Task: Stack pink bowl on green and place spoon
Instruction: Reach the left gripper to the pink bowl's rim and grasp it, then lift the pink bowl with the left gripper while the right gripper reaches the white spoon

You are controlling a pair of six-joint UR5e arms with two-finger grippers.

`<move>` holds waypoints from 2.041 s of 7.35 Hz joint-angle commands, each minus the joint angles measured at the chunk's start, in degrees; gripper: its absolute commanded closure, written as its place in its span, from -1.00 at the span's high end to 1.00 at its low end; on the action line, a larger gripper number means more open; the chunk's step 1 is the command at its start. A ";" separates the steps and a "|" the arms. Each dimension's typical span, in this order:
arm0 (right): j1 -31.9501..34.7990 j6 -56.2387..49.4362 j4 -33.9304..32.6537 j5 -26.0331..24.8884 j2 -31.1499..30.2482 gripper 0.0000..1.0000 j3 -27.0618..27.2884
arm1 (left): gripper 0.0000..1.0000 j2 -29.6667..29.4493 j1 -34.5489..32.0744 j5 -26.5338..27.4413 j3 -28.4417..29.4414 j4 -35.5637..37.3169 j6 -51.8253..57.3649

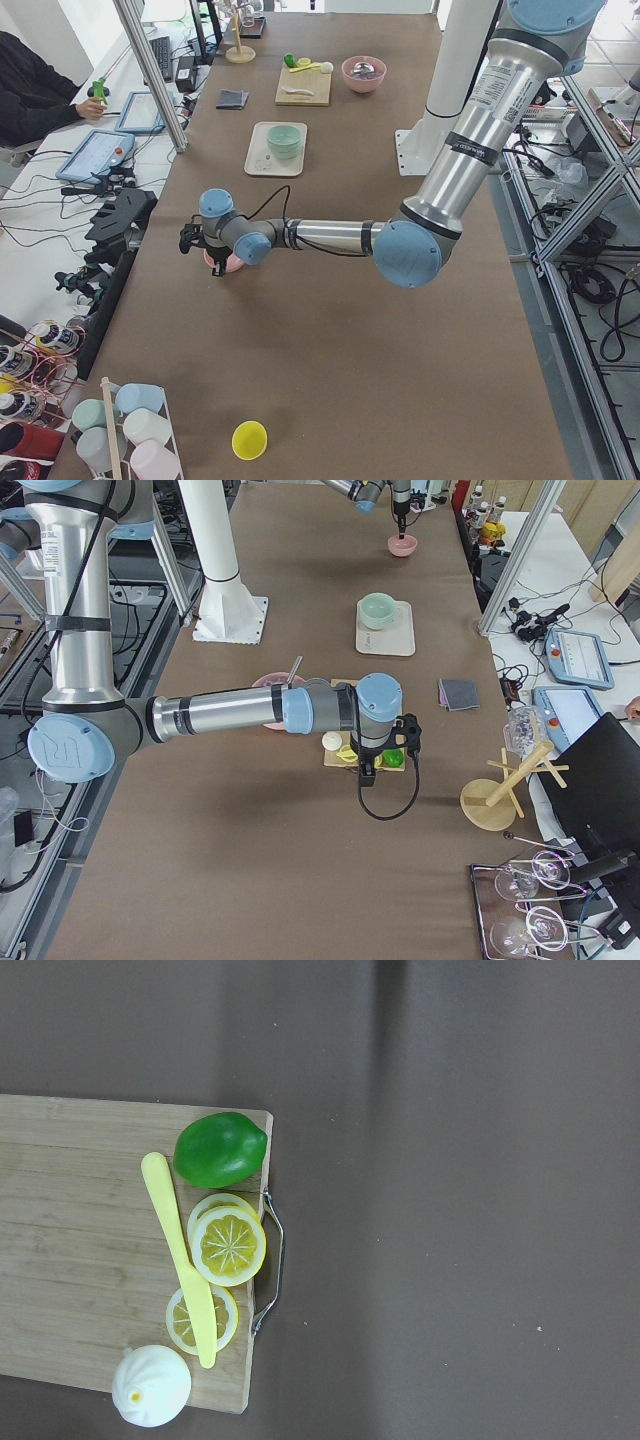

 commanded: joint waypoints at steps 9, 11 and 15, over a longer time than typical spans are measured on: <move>-22.17 43.37 1.45 -9.59 21.79 1.00 -0.28 | -1.00 -0.80 -8.19 -13.71 -6.79 4.24 -6.13; -27.98 46.67 6.87 -13.22 22.44 1.00 -2.81 | -1.00 -1.06 -8.01 -13.71 -7.23 4.15 -8.32; -35.90 50.91 15.50 -19.29 21.82 1.00 -8.62 | -1.00 -2.82 -6.96 -13.62 -9.52 3.71 -17.38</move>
